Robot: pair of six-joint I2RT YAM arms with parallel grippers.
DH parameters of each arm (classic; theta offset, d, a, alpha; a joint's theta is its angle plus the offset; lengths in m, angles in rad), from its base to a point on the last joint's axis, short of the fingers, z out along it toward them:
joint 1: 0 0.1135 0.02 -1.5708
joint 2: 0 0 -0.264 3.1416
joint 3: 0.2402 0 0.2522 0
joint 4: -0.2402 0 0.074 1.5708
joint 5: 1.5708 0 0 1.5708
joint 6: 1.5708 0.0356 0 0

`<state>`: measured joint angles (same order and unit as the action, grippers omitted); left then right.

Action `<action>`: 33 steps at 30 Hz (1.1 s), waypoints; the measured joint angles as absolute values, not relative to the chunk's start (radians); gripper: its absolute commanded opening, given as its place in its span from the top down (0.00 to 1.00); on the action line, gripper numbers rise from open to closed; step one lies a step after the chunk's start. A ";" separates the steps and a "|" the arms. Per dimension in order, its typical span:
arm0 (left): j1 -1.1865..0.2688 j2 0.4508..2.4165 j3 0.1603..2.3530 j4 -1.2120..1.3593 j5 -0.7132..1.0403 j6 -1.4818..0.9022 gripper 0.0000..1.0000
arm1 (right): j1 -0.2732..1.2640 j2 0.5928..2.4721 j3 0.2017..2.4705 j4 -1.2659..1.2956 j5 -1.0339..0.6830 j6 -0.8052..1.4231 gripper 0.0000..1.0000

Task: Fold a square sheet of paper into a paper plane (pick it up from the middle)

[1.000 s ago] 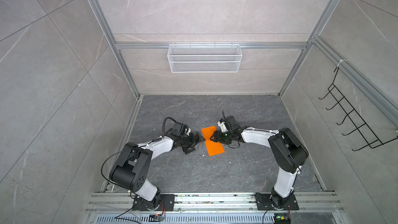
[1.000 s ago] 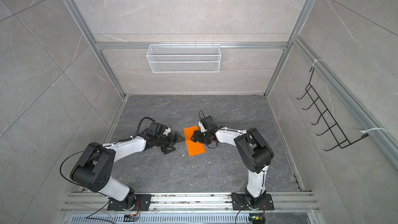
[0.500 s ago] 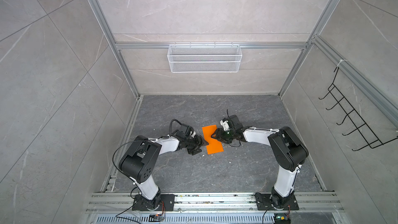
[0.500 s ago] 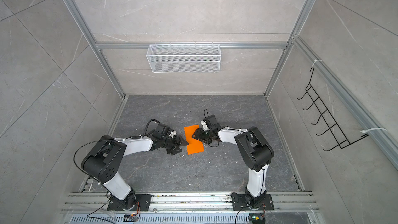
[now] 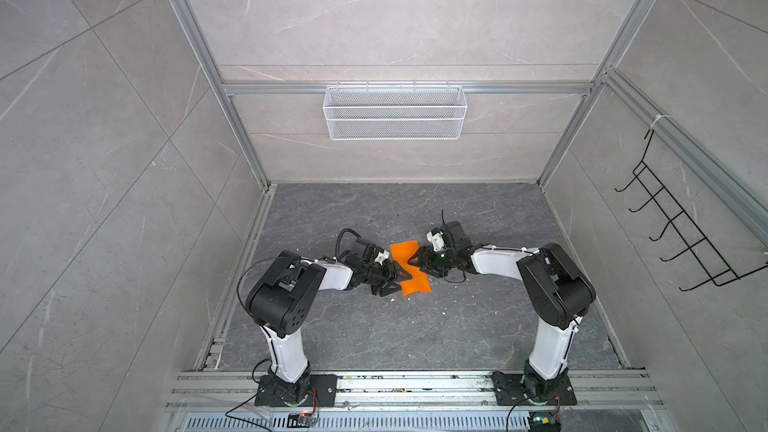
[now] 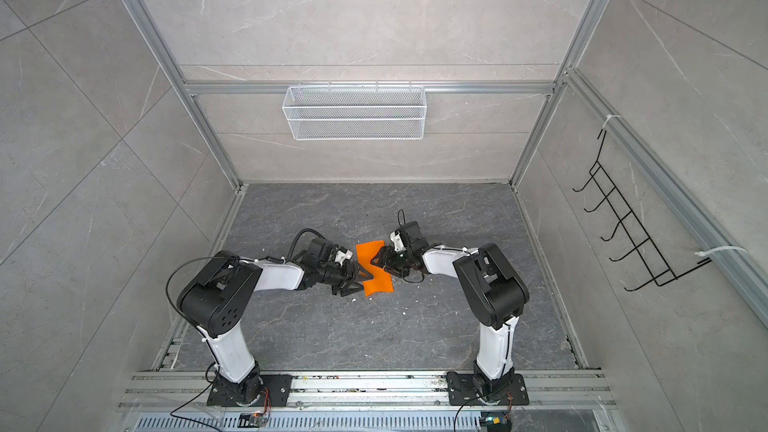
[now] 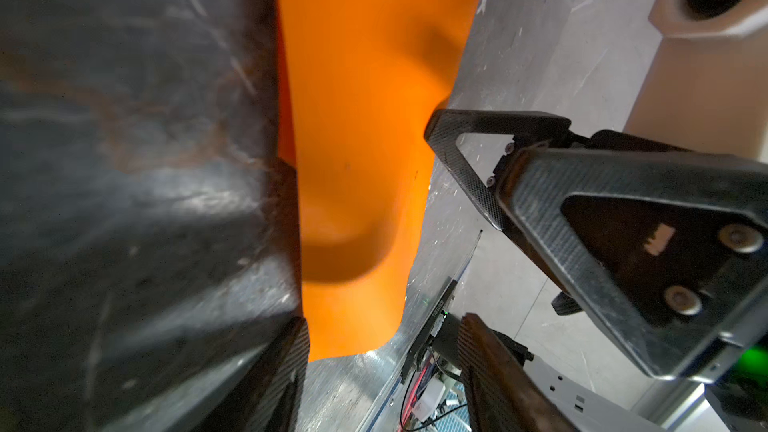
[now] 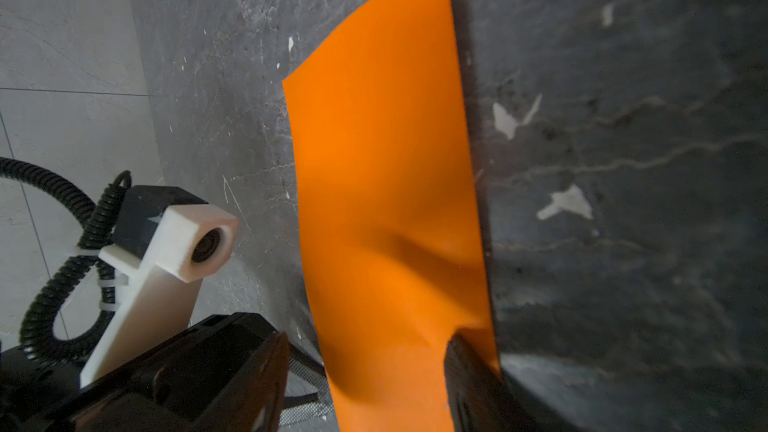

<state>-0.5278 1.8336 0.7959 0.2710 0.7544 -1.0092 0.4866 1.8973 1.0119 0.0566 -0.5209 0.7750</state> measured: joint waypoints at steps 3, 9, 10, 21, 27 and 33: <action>-0.526 1.843 0.795 0.306 0.763 -1.009 0.38 | 0.484 1.898 1.006 0.069 -0.528 0.779 0.36; -0.518 1.843 0.790 0.352 0.737 -0.990 0.38 | 0.482 1.899 1.001 0.087 -0.533 0.790 0.36; -0.514 1.843 0.790 0.357 0.734 -0.986 0.39 | 0.482 1.900 1.001 0.088 -0.533 0.791 0.36; -0.476 1.868 0.790 0.433 0.713 -0.942 0.63 | 0.477 1.903 0.998 0.100 -0.545 0.791 0.36; -0.477 1.884 0.790 0.435 0.714 -0.949 0.81 | 0.477 1.903 0.992 0.115 -0.549 0.789 0.36; -0.477 1.884 0.794 0.422 0.711 -0.967 0.93 | 0.477 1.862 0.958 0.128 -0.538 0.732 0.32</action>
